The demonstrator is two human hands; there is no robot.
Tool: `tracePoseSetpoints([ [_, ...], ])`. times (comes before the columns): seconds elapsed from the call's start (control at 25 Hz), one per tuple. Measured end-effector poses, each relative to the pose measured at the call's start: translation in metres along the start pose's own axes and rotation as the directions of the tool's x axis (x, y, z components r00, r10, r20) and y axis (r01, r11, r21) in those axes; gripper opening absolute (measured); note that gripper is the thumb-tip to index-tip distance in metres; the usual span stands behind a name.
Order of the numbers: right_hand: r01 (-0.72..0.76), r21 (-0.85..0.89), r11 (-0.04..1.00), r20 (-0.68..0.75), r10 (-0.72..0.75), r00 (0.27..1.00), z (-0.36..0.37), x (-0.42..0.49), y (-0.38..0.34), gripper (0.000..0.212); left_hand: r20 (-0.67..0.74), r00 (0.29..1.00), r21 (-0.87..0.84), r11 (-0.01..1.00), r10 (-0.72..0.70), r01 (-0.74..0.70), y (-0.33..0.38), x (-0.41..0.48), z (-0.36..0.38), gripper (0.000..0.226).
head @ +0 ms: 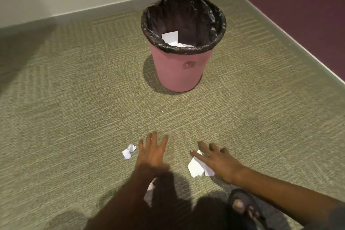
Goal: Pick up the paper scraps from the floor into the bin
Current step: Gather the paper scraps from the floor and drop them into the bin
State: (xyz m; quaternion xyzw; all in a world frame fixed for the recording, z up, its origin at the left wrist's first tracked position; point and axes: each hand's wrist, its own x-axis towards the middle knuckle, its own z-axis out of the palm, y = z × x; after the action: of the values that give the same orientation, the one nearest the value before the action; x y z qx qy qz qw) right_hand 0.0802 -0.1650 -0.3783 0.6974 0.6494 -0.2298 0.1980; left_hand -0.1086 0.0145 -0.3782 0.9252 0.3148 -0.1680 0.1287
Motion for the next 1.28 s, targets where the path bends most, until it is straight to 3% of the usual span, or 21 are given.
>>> tracePoseSetpoints([
  [0.16,0.106,-0.093,0.990,0.001,-0.106,0.994,-0.009,0.005,-0.004,0.107,0.124,0.988,0.052,0.995,-0.087,0.081,-0.053,-0.030,0.011,0.122],
  [0.28,0.122,-0.093,0.988,-0.024,-0.125,0.992,-0.013,0.004,-0.011,0.091,0.214,0.975,0.025,0.998,-0.053,0.049,-0.058,-0.043,0.018,0.123],
  [0.4,0.123,-0.040,0.992,-0.069,-0.126,0.990,-0.008,0.002,-0.015,0.071,0.120,0.993,-0.020,1.000,-0.001,0.003,-0.046,-0.046,0.029,0.101],
  [0.68,0.140,0.046,0.989,-0.104,-0.135,0.985,-0.003,0.008,-0.010,0.065,-0.078,0.983,-0.037,0.985,0.166,-0.169,-0.051,-0.047,0.046,0.067],
  [0.84,0.177,0.084,0.981,-0.030,-0.175,0.984,-0.006,0.018,-0.004,0.056,-0.168,0.955,-0.099,0.960,0.243,-0.262,-0.052,-0.041,0.054,0.040],
  [0.96,0.158,0.160,0.974,-0.025,-0.156,0.987,-0.010,0.020,0.000,0.044,-0.141,0.959,-0.110,0.958,0.247,-0.263,-0.054,-0.034,0.058,0.018],
  [1.12,-0.008,0.335,0.942,0.038,-0.005,0.999,-0.022,0.024,-0.001,0.023,-0.012,0.979,-0.085,0.975,0.205,-0.205,-0.050,-0.027,0.047,0.021],
  [1.2,-0.008,0.392,0.920,0.015,0.003,1.000,-0.032,0.026,0.000,0.018,0.062,0.984,-0.105,0.981,0.168,-0.161,-0.049,-0.022,0.039,0.024],
  [1.28,0.035,0.481,0.876,-0.064,-0.004,0.998,-0.042,0.026,0.004,0.012,0.033,0.990,-0.197,0.972,0.138,-0.129,-0.045,-0.018,0.028,0.022],
])
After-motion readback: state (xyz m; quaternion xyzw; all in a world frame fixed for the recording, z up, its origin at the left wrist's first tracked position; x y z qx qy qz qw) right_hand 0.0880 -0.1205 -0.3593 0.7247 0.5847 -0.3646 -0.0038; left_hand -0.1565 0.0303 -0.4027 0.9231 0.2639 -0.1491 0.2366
